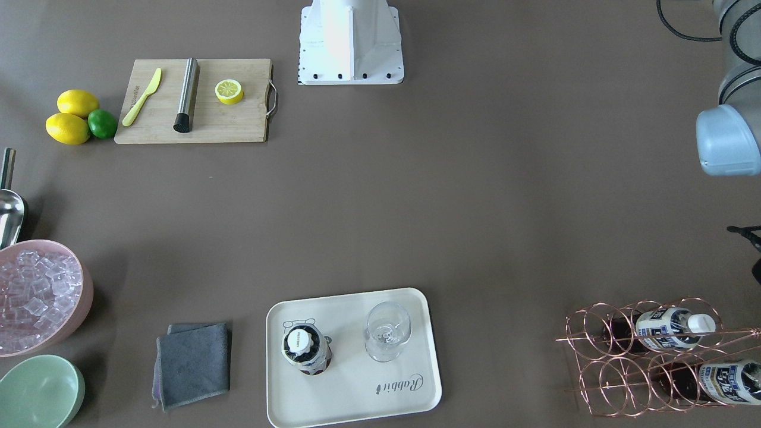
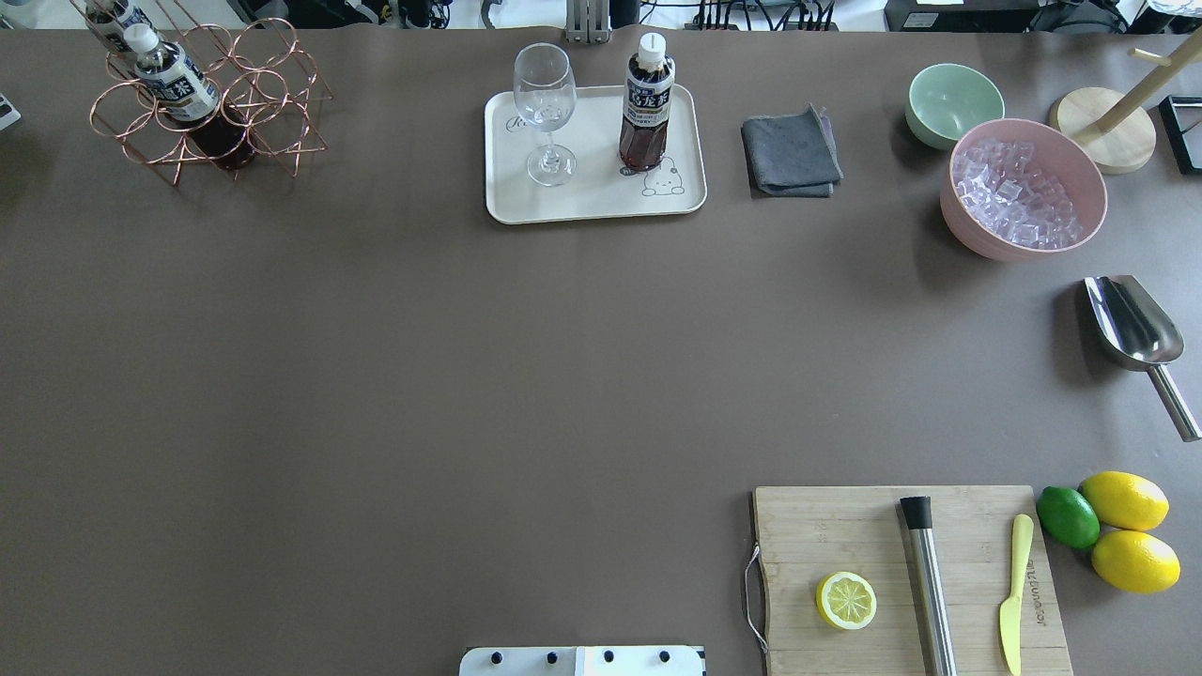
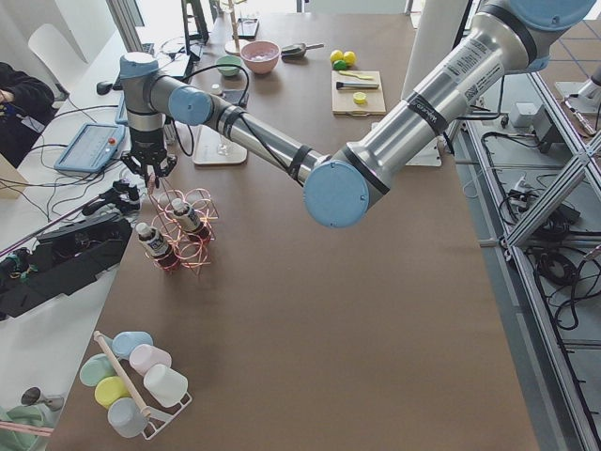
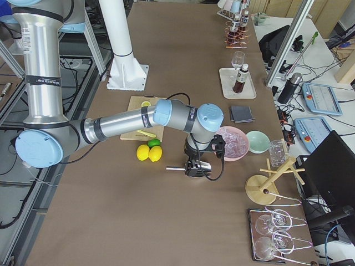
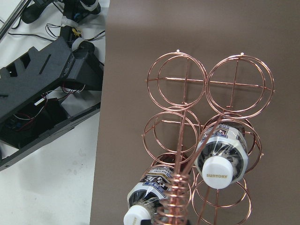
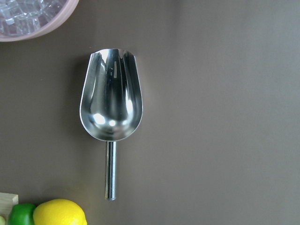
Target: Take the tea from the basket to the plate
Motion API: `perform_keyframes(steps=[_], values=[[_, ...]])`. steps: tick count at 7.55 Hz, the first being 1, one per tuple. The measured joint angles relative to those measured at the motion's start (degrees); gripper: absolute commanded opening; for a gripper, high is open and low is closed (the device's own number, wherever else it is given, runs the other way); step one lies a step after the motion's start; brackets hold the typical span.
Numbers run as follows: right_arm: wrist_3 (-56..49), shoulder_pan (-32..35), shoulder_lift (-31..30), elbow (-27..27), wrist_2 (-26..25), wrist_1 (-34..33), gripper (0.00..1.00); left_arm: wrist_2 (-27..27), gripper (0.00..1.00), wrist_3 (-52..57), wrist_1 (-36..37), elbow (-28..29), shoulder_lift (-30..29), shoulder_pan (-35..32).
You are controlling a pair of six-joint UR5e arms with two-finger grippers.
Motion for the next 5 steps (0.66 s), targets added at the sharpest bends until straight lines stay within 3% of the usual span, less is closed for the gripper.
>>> perform_keyframes(steps=[2,3,4,5], values=[[0.6,0.7,-0.1,-3.1,-0.9,4.3,1.0,0.0,0.01,0.0,0.0,0.0,0.0,0.2],[0.8,1.2,-0.1,-4.8,-1.1,6.3,1.0,0.0,0.46,0.0,0.1,0.0,0.0,0.4],[0.8,1.7,-0.1,-6.5,-1.2,8.4,1.0,0.0,0.98,0.0,0.1,0.0,0.0,0.5],[0.8,1.7,-0.1,-7.9,-1.2,10.4,1.0,0.0,0.98,0.0,0.1,0.0,0.0,0.6]])
